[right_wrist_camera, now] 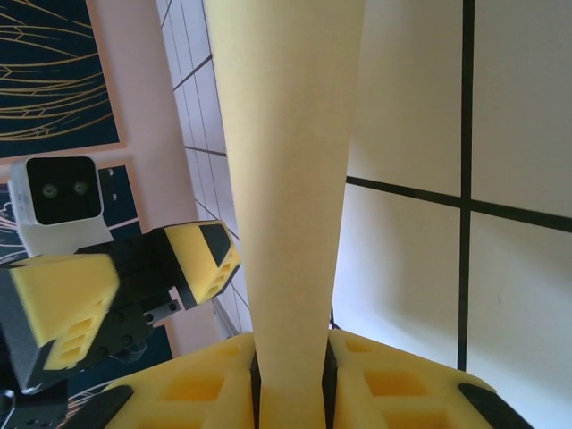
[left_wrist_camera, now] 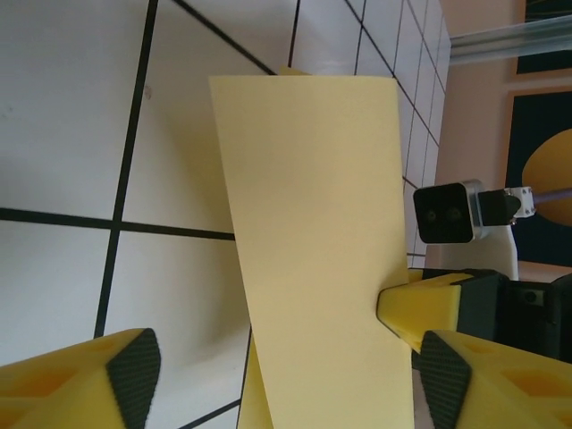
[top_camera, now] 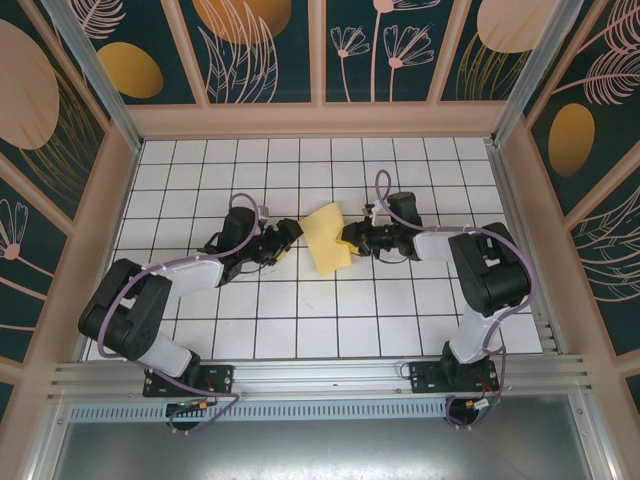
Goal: Fold a paper plane with a square sheet of paper (pick it up from the middle)
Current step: Fold the square sheet of paper in half at the center of the table.
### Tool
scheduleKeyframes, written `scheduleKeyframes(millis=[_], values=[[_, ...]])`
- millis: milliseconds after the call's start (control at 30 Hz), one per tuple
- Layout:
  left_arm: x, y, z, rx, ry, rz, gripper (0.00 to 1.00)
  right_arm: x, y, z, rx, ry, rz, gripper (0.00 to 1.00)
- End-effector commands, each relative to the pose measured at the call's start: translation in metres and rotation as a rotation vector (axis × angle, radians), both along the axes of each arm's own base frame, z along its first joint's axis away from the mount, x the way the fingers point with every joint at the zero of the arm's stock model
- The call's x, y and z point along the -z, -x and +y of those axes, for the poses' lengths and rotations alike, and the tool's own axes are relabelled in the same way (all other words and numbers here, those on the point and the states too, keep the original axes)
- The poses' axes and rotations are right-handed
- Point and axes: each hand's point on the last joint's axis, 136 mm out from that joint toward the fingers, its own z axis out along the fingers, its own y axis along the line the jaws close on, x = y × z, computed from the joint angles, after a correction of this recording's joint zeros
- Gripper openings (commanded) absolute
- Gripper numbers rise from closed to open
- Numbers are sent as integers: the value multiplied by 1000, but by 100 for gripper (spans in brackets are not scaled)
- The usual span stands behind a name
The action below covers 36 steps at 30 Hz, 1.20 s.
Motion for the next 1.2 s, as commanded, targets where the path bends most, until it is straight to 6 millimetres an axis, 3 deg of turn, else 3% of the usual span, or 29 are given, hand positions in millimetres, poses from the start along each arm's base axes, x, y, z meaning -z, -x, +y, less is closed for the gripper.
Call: scheduleKeyframes(millis=[0,400,733,933,1167], values=[[1,-1,-10,32,33,-9,70,1,1,1,-10,-38,12,28],[9,-1,-26,78,77,-10,57,-2,5,2,5,-105,71,29],[3,-5,-31,81,123,-44,46,-1,6,2,14,-122,94,30],[-2,-6,-33,87,140,-64,33,0,8,3,10,-131,102,31],[-4,-10,-32,73,137,-84,10,7,9,0,9,-75,96,37]])
